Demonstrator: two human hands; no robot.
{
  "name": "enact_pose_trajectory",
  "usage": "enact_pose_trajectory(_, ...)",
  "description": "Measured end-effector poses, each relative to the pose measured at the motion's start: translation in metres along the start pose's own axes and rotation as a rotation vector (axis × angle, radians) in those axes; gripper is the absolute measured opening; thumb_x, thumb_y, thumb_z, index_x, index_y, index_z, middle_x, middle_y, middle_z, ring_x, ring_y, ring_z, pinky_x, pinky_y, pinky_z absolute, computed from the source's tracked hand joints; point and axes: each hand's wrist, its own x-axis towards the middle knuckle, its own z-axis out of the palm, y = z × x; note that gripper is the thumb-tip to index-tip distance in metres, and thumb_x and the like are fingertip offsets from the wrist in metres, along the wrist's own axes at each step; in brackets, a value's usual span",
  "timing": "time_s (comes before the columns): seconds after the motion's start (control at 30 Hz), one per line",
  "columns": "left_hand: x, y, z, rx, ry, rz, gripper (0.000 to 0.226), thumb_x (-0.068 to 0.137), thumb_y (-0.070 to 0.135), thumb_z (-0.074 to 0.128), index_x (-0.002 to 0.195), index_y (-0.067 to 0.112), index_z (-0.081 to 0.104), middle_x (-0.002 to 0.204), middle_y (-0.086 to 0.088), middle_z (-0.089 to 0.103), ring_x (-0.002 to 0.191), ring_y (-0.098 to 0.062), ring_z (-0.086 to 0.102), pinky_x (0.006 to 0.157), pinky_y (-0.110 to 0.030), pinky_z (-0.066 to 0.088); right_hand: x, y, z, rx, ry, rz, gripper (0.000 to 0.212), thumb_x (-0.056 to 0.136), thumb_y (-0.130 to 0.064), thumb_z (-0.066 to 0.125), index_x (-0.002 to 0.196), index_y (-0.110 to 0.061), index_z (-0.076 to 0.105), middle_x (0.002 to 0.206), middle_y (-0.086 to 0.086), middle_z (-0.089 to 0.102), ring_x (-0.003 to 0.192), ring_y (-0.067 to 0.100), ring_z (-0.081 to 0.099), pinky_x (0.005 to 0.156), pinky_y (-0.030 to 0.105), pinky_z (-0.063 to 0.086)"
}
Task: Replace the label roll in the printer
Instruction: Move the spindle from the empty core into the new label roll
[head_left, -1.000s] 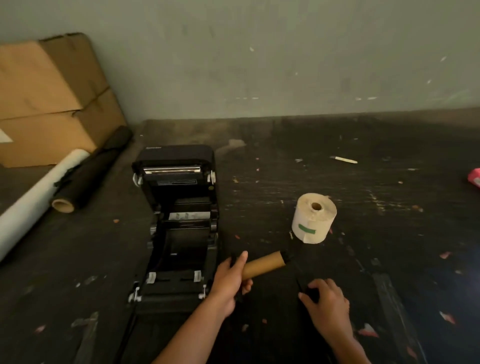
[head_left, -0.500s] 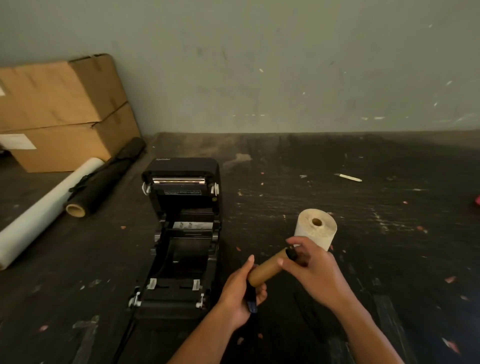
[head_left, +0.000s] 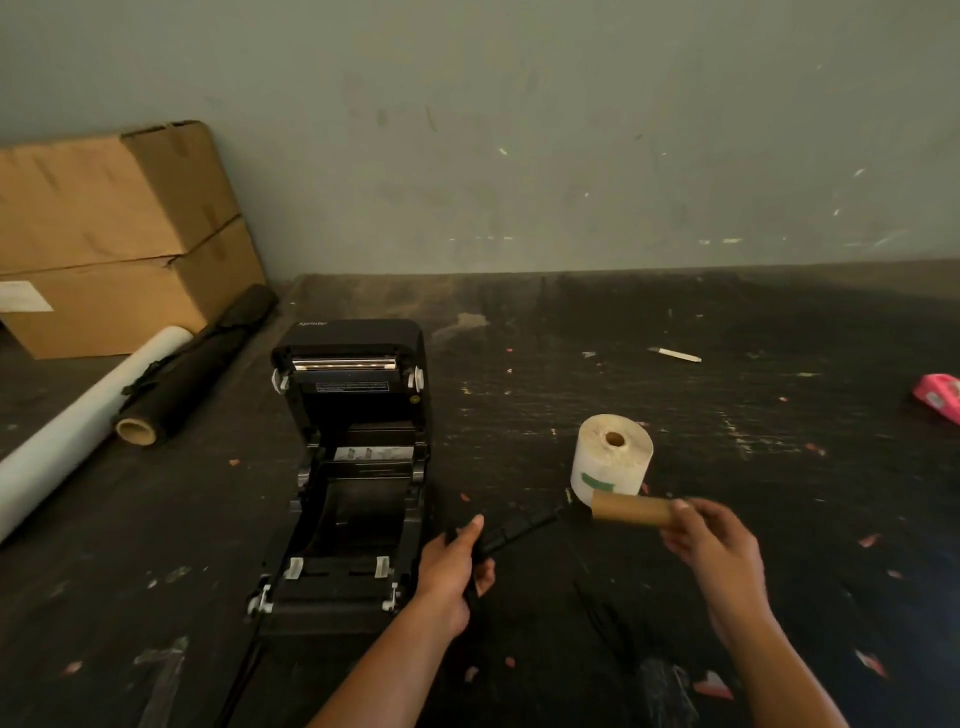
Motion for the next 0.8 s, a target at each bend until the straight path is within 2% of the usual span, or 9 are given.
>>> enact_pose_trajectory(0.13,-0.001,-0.005,0.000,0.105,0.013,0.062,0.023,0.086,0.025,0.069,0.106,0.014,0.062,0.101,-0.012,0.061,0.073,-0.019,0.058,0.056,-0.027,0.052,-0.005,0.051,-0.002,-0.245,0.019,0.202,0.035,0.090,-0.028,0.056,0.121,-0.013,0.054,0.110,0.010,0.061,0.090,0.020,0.061,0.086,0.042,0.051)
enact_pose_trajectory(0.23,-0.003,-0.007,0.000,0.147,0.005,0.084,0.023,0.087,0.026,0.068,0.106,0.014,0.062,0.103,-0.012,0.061,0.073,-0.018,0.058,0.056,-0.025,0.052,-0.019,0.064,0.001,-0.417,0.020,0.207,0.040,0.093,-0.030,0.052,0.128,-0.010,0.048,0.106,0.006,0.056,0.080,0.014,0.056,0.066,0.030,0.046)
enact_pose_trajectory(0.27,-0.004,-0.008,0.000,0.156,-0.001,0.086,0.022,0.088,0.026,0.067,0.106,0.014,0.062,0.103,-0.012,0.061,0.073,-0.018,0.058,0.057,-0.025,0.053,-0.022,0.067,0.002,-0.460,0.009,0.180,0.042,0.093,-0.028,0.052,0.129,-0.010,0.047,0.109,0.007,0.057,0.085,0.016,0.057,0.069,0.031,0.048)
enact_pose_trajectory(0.37,-0.007,-0.009,0.002,0.170,0.004,0.094,0.021,0.088,0.026,0.067,0.104,0.014,0.062,0.098,-0.011,0.061,0.071,-0.017,0.058,0.058,-0.025,0.053,-0.027,0.070,0.007,-0.577,-0.028,0.131,0.044,0.089,-0.022,0.057,0.130,-0.010,0.047,0.127,0.011,0.055,0.110,0.023,0.056,0.093,0.041,0.049)
enact_pose_trajectory(0.43,-0.011,-0.008,0.004,0.152,0.001,0.093,0.018,0.088,0.025,0.067,0.100,0.013,0.062,0.094,-0.010,0.060,0.069,-0.017,0.057,0.057,-0.026,0.053,-0.028,0.066,0.010,-0.611,-0.027,0.121,0.047,0.087,-0.020,0.061,0.131,-0.009,0.046,0.132,0.012,0.051,0.115,0.024,0.053,0.097,0.042,0.047)
enact_pose_trajectory(0.53,-0.015,-0.005,0.009,0.093,-0.011,0.076,0.016,0.087,0.025,0.068,0.098,0.015,0.062,0.094,-0.011,0.060,0.069,-0.017,0.058,0.058,-0.026,0.053,-0.031,0.047,0.016,-0.544,0.028,0.012,0.048,0.086,-0.026,0.063,0.129,-0.012,0.048,0.130,0.009,0.052,0.112,0.021,0.054,0.093,0.038,0.048)
enact_pose_trajectory(0.67,-0.024,-0.003,0.028,0.025,-0.025,0.062,0.021,0.085,0.025,0.070,0.099,0.012,0.063,0.092,-0.013,0.063,0.068,-0.019,0.059,0.056,-0.027,0.053,-0.042,0.015,0.043,-0.320,-0.190,-0.112,0.033,0.089,-0.035,0.056,0.118,-0.020,0.054,0.106,-0.004,0.061,0.092,0.006,0.057,0.078,0.022,0.047)
enact_pose_trajectory(0.73,-0.027,-0.005,0.039,0.062,-0.046,0.067,0.023,0.086,0.028,0.069,0.101,0.011,0.065,0.093,-0.013,0.066,0.070,-0.019,0.062,0.058,-0.028,0.054,-0.044,0.005,0.054,-0.214,-0.228,-0.123,0.022,0.090,-0.035,0.054,0.105,-0.020,0.060,0.099,-0.005,0.065,0.091,0.009,0.062,0.076,0.024,0.049)
enact_pose_trajectory(0.8,-0.030,-0.008,0.049,0.125,-0.078,0.078,0.026,0.088,0.032,0.066,0.103,0.011,0.064,0.097,-0.012,0.069,0.078,-0.020,0.065,0.065,-0.031,0.057,-0.043,-0.003,0.057,-0.112,-0.190,-0.135,0.015,0.092,-0.027,0.053,0.094,-0.018,0.064,0.090,0.000,0.068,0.085,0.013,0.065,0.070,0.024,0.049)
